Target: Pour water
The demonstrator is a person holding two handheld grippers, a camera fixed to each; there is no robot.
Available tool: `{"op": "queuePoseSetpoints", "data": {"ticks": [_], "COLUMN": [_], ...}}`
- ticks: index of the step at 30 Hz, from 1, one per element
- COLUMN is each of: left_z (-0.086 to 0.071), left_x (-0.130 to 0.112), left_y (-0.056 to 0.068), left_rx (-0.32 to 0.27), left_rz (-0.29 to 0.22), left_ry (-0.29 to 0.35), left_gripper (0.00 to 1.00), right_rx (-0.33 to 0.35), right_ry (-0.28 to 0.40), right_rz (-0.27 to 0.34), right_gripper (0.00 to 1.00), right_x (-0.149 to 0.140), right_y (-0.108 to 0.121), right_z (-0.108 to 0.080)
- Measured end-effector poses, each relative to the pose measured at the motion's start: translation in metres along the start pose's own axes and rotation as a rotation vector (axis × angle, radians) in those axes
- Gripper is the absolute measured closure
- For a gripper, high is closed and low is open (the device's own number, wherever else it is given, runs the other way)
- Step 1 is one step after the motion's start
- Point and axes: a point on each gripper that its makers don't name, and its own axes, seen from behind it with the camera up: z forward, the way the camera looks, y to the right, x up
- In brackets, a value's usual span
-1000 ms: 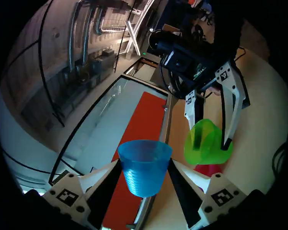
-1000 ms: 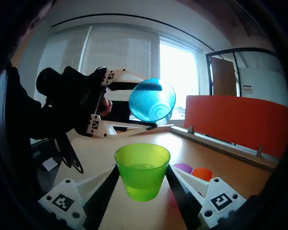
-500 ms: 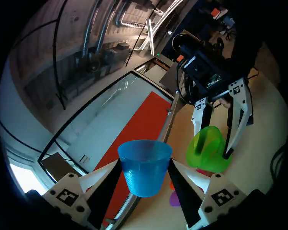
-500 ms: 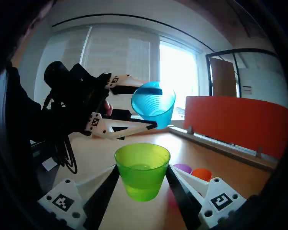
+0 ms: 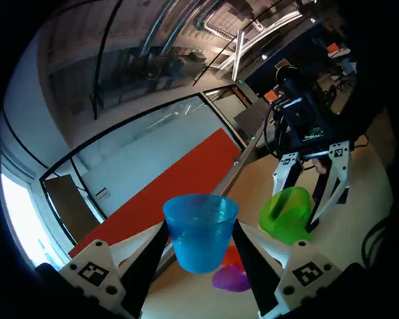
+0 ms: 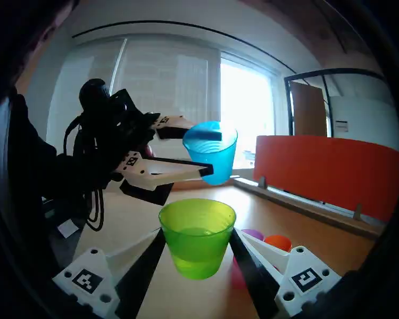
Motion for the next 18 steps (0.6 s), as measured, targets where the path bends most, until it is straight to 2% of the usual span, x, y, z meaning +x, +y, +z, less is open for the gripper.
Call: {"op": "queuePoseSetpoints", "data": {"ticks": [9, 14, 18], "left_z": [-0.0004, -0.0025, -0.0025], "left_x": [-0.0051, -0.0064, -0.0082], "left_y": [-0.0058, -0.0017, -0.0079], "left_rx": [-0.006, -0.044, -0.044], "left_rz": [-0.182, -0.318, -0.408], "left_ry": [0.002, 0.016, 0.021], "left_gripper": [0.17, 0.17, 0.17], "right_rx": [0.001, 0.0, 0.0], "right_ry": [0.001, 0.002, 0.005], "right_rz": [-0.008, -0.01, -0.012], "right_gripper": [0.14, 0.14, 0.14], "right_x": [0.002, 0.0033, 0.0055], "right_y": [-0.001, -0.0017, -0.0024], "right_z": [-0.0006, 0.0001, 0.0002]}}
